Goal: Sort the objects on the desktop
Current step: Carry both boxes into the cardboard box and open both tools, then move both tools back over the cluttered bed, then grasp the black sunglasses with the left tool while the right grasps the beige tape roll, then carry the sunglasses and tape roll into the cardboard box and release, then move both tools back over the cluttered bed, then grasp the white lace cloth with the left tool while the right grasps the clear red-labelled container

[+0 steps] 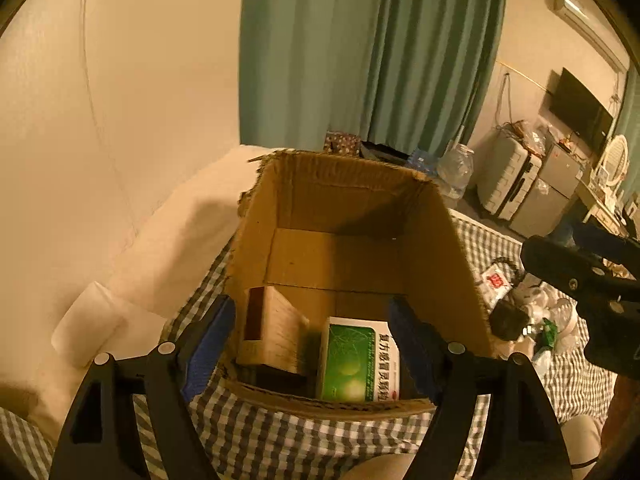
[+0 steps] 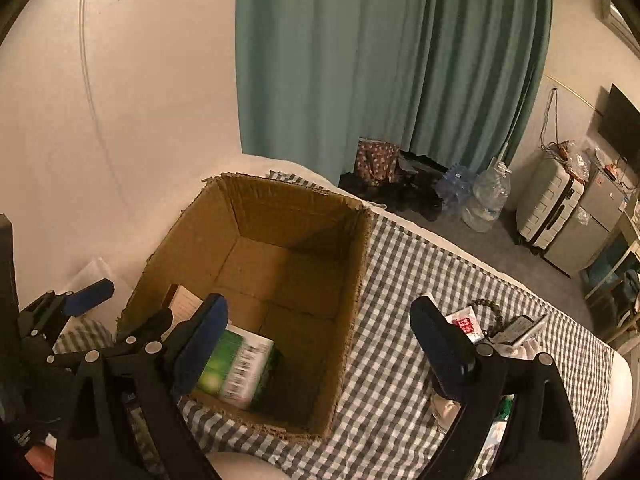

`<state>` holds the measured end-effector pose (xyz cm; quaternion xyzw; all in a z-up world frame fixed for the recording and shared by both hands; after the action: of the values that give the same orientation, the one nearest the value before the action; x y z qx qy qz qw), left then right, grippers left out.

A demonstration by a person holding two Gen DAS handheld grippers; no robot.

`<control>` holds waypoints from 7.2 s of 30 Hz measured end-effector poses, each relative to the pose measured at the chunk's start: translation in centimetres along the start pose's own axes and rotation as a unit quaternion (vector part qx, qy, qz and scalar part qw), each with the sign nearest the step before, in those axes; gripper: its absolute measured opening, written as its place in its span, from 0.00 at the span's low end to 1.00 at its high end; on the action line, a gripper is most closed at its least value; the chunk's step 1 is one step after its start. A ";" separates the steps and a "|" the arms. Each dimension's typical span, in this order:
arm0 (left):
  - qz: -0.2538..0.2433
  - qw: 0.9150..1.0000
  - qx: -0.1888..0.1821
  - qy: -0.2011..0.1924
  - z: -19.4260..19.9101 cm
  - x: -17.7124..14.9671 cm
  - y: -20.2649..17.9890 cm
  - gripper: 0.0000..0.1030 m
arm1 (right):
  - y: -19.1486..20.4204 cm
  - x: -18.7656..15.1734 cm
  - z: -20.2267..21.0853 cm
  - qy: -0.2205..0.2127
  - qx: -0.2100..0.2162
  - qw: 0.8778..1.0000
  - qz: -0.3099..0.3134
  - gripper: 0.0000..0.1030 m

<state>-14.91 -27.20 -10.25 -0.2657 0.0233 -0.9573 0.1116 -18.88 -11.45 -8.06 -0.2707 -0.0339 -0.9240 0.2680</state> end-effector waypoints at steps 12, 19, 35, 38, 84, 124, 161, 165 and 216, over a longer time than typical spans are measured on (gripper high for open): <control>-0.047 0.998 -0.016 -0.038 4.3 -2.9 -10.4 1.00 | -10.5 -6.4 5.8 -0.030 -0.019 0.996 -0.077 0.91; -0.118 0.992 -0.017 -0.031 4.2 -5.9 -19.4 1.00 | -20.3 -13.0 6.8 -0.014 -0.047 0.987 -0.153 0.94; -0.167 0.985 -0.004 0.052 -5.3 -10.4 -30.3 1.00 | -30.0 -24.1 -0.1 0.038 -0.009 0.965 -0.261 0.94; -0.157 0.986 0.003 0.058 -7.1 -9.5 -30.7 1.00 | -30.7 -24.1 -1.5 0.036 0.008 0.962 -0.269 0.94; -0.124 0.990 -0.048 0.049 -12.6 -3.4 -30.0 0.63 | -34.3 -18.3 -4.9 0.004 0.017 0.966 -0.257 0.30; -0.037 0.998 0.029 -0.046 3.7 2.2 -6.4 0.63 | -6.8 -5.5 10.0 -0.072 0.080 0.994 -0.024 0.29; 0.015 1.000 0.010 0.005 -2.4 -0.8 0.5 0.96 | 0.9 -0.3 0.3 -0.010 0.084 0.996 -0.028 0.65; -0.002 1.000 0.006 -0.006 -0.8 -1.3 -1.5 0.96 | -2.3 -1.7 0.9 -0.010 0.062 0.997 -0.054 0.69; -0.137 0.981 -0.050 0.131 -15.8 -8.6 -32.2 0.99 | -37.1 -21.5 -7.1 0.051 -0.067 0.952 -0.296 0.92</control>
<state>-22.34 5.90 -24.75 -0.1434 0.0491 -0.9877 -0.0381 -26.10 29.00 -22.18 -0.2183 -0.0364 -0.9746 -0.0347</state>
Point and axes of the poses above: each gripper's, at about its wrist camera, not at the fingertips, and z roughly against the way its jaws point, y to its left, x to its top, the point moved 6 cm from there along -z, roughly the way its jaws point, and after that the axes turned 14 degrees about y, right-handed, at the moved point
